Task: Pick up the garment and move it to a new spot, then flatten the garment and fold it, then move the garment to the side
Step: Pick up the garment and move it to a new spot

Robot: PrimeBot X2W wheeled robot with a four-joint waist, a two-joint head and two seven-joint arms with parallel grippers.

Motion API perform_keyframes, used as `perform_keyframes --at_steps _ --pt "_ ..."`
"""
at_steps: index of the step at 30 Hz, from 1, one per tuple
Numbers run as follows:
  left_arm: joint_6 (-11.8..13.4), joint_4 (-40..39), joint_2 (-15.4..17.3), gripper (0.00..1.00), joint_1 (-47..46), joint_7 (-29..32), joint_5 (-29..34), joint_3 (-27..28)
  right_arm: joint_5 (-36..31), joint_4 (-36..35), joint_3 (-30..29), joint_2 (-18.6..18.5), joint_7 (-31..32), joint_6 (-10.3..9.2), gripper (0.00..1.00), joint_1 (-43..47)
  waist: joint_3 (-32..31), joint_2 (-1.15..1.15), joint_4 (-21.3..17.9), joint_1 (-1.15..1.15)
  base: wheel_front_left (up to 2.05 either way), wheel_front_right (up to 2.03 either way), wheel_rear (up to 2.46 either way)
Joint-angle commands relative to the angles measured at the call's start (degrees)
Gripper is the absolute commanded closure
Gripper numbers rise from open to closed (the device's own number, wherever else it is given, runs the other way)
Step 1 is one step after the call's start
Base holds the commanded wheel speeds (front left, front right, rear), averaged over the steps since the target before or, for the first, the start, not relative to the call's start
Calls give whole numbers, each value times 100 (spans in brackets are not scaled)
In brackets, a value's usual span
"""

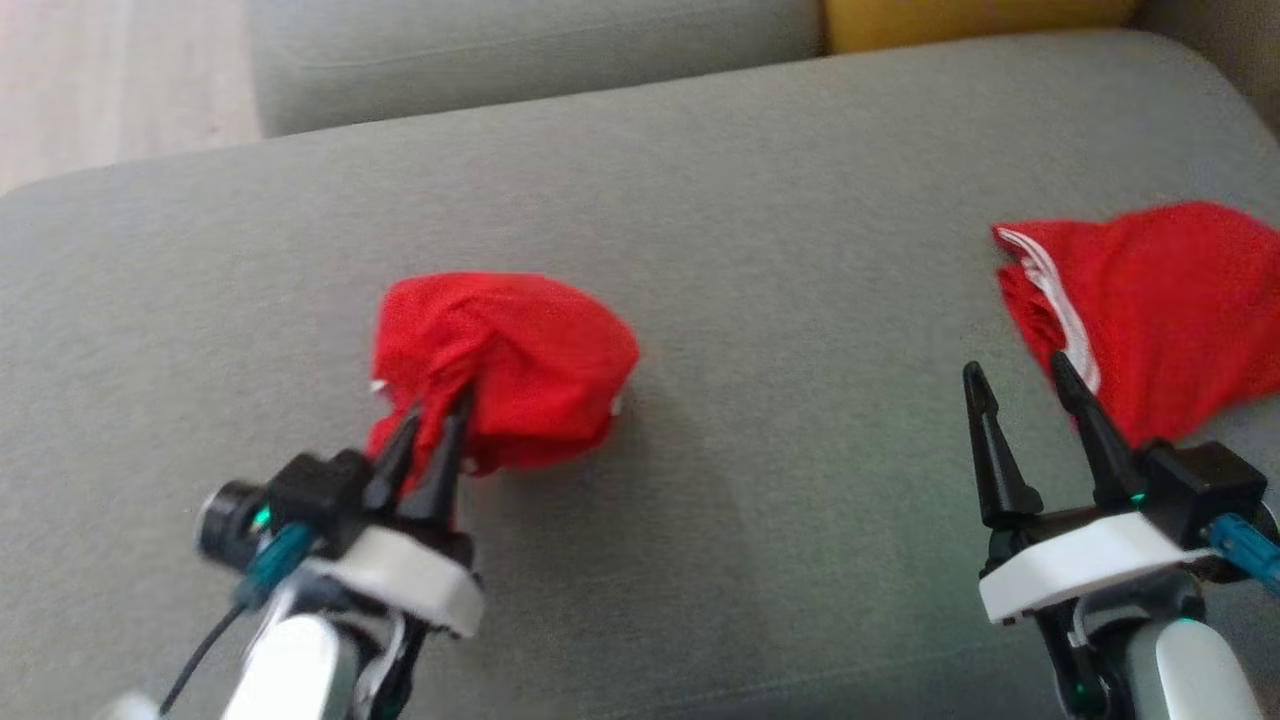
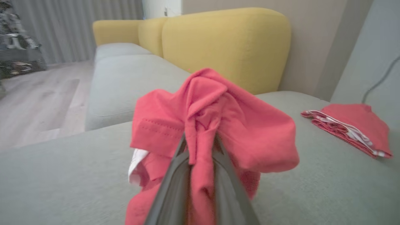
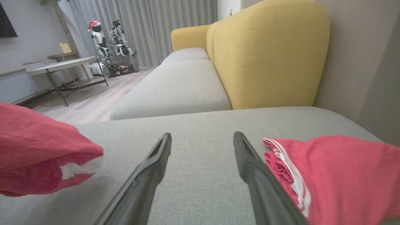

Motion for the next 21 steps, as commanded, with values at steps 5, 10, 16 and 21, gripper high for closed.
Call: perform_keyframes --at_steps 5,10,16,21 --pt "-222 674 -131 100 -861 -160 74 -214 125 -121 181 -14 -134 -5 0 -306 309 0 -534 0 0 0 0" --pt "-375 1587 -244 100 -1373 -306 95 -694 285 10 180 -10 -256 -5 0 -333 444 0 -735 0 0 0 0" --pt "-408 2124 -367 0 -1637 -607 -13 -900 353 137 141 -9 -362 -5 0 -358 455 0 -690 0 0 0 0" --pt "-186 1764 -433 0 -1472 -803 -195 -739 306 172 28 -9 -353 -5 0 -280 251 0 -301 0 0 0 0"
